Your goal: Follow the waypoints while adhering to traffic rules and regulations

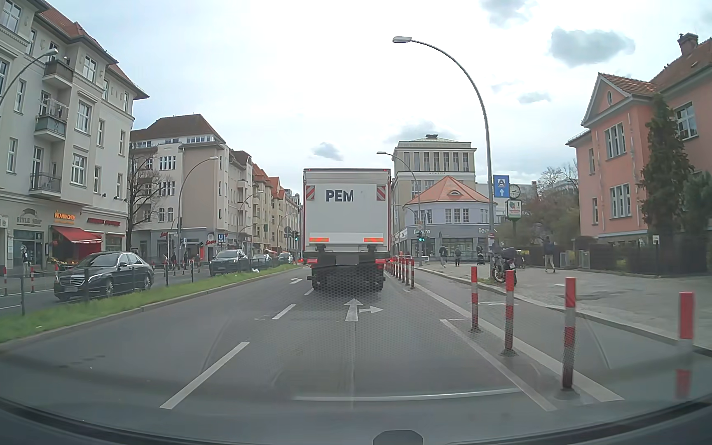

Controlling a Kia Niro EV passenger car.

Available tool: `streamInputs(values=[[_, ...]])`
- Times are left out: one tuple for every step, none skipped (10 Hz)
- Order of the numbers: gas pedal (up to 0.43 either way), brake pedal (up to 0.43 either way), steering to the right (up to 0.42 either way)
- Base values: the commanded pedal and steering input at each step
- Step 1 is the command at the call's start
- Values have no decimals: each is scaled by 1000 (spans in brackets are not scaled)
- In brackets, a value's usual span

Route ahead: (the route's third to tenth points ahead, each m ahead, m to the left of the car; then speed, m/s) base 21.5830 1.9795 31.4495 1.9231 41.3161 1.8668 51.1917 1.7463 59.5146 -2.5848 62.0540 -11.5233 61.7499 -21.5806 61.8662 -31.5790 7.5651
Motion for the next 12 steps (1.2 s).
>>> streamInputs(values=[[59,0,-9],[59,0,-9],[59,0,-9],[59,0,-9],[59,0,-8],[59,0,-6],[67,0,-6],[79,0,-6],[110,0,-6],[110,0,-6],[110,0,-6],[110,0,-6]])
